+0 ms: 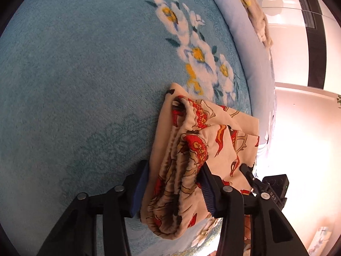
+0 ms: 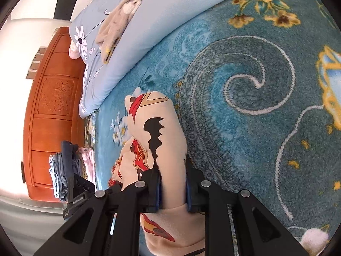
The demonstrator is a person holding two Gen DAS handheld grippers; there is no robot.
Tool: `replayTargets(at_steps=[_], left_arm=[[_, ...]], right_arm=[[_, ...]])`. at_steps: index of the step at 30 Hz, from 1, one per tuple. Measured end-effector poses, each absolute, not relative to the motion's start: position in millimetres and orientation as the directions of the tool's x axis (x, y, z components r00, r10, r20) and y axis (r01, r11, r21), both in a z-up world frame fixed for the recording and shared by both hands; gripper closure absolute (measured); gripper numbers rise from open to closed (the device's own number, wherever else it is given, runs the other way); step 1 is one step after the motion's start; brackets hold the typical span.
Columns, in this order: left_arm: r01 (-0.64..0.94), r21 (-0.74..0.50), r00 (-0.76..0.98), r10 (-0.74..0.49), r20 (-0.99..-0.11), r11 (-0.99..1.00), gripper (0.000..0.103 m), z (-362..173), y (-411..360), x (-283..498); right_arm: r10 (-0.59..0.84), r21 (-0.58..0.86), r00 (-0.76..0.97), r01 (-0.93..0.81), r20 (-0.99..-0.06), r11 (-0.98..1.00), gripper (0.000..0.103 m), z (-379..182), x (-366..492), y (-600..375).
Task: Fold clothes
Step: 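Lift the folded pants with both grippers and carry toward the clothes stack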
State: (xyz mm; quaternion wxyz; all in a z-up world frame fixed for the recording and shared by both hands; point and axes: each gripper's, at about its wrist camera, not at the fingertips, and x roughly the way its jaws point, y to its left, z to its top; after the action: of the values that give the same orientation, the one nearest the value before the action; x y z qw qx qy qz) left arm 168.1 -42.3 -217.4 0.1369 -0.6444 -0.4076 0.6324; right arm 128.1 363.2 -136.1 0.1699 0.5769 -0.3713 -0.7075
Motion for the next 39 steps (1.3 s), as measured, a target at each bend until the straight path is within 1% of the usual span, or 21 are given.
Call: replayTargets(at_steps=[2,6,11,14,17,20,25,28,30,34,39], left_arm=[[0.349,-0.690,-0.137,0.694,-0.707,-0.634,0.065,-217,-41,168],[0.336,-0.679,-0.148,0.675,-0.723,-0.653,0.068,-212,-37,170],[0.306,-0.672,-0.167,0.657,-0.735,-0.674,0.076,-200,-40,180],[0.291,-0.687,-0.194,0.662,-0.724,-0.666,0.078,-190,-42,187],[0.254,-0.709,-0.236,0.669,-0.705,-0.658,0.079,-174,-47,192],[0.239,-0.750,-0.297,0.689,-0.661,-0.617,0.079,-157,-58,196],[0.212,-0.832,-0.422,0.720,-0.552,-0.513,0.079,-128,-76,210],[0.195,-0.858,-0.498,0.706,-0.503,-0.474,0.079,-106,-95,221],[0.196,-0.876,-0.544,0.694,-0.471,-0.441,0.079,-94,-111,227],[0.183,-0.886,-0.656,0.619,-0.432,-0.425,0.079,-66,-157,248],[0.134,-0.898,-0.804,0.484,-0.346,-0.419,0.079,-11,-240,289]], right_arm=[[-0.670,0.723,-0.274,-0.201,-0.689,-0.661,0.083,-138,128,363],[-0.637,0.686,-0.260,-0.210,-0.726,-0.697,0.083,-134,125,358],[-0.615,0.664,-0.254,-0.240,-0.747,-0.708,0.086,-127,124,352],[-0.600,0.648,-0.250,-0.212,-0.760,-0.732,0.087,-108,123,344],[-0.611,0.656,-0.265,-0.131,-0.745,-0.743,0.087,-76,123,329],[-0.625,0.661,-0.283,-0.043,-0.728,-0.750,0.087,-42,124,313],[-0.648,0.653,-0.305,0.101,-0.698,-0.751,0.087,16,125,287],[-0.658,0.627,-0.304,0.206,-0.689,-0.751,0.087,54,125,264],[-0.689,0.633,-0.296,0.273,-0.661,-0.725,0.087,74,125,243],[-0.728,0.634,-0.262,0.363,-0.634,-0.683,0.087,104,125,194],[-0.790,0.643,-0.181,0.490,-0.586,-0.589,0.088,144,129,118]])
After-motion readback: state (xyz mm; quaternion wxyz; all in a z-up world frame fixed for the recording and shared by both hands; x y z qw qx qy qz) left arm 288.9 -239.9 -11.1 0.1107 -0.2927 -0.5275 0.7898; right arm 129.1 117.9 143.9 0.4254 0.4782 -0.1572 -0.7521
